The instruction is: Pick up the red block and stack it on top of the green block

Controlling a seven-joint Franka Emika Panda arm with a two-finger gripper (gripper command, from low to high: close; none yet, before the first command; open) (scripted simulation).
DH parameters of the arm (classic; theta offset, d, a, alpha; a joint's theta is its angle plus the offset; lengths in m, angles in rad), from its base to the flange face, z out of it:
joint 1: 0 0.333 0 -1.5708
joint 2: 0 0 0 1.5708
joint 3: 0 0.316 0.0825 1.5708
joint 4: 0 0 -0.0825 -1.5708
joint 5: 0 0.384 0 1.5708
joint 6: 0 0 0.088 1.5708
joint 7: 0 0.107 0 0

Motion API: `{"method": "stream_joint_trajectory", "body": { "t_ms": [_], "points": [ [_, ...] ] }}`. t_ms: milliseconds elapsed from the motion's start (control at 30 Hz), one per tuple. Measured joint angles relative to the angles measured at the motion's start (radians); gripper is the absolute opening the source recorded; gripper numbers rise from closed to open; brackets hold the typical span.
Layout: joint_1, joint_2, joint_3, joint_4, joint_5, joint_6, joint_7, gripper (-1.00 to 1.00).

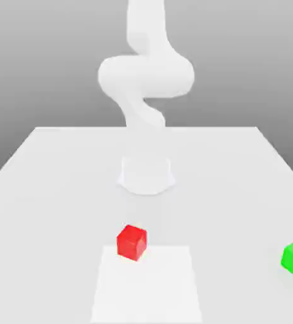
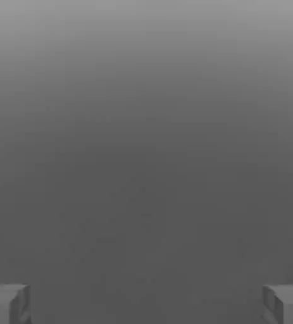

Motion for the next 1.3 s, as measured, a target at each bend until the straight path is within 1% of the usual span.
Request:
{"method": "stream_joint_trajectory", "body": {
  "t_ms": [400, 533, 633, 800, 833, 1067, 1300],
  "points": [
    [-0.073, 0.340, 0.021, -0.399, 0.023, 0.287, 0.179, 0.00],
    [-0.097, 0.495, 0.029, -0.544, 0.014, 0.411, 0.263, 0.00],
    [-0.110, 0.689, 0.029, -0.583, 0.003, 0.563, 0.305, 0.00],
    [-0.098, 0.887, 0.011, -0.567, -0.016, 0.731, 0.325, 0.00],
    [-0.095, 0.907, 0.007, -0.565, -0.018, 0.748, 0.327, -1.00],
    [-0.097, 0.904, 0.008, -0.565, -0.023, 0.746, 0.331, -1.00],
    [-0.105, 0.674, 0.023, -0.597, 0.000, 0.548, 0.314, -1.00]
  ]
}}
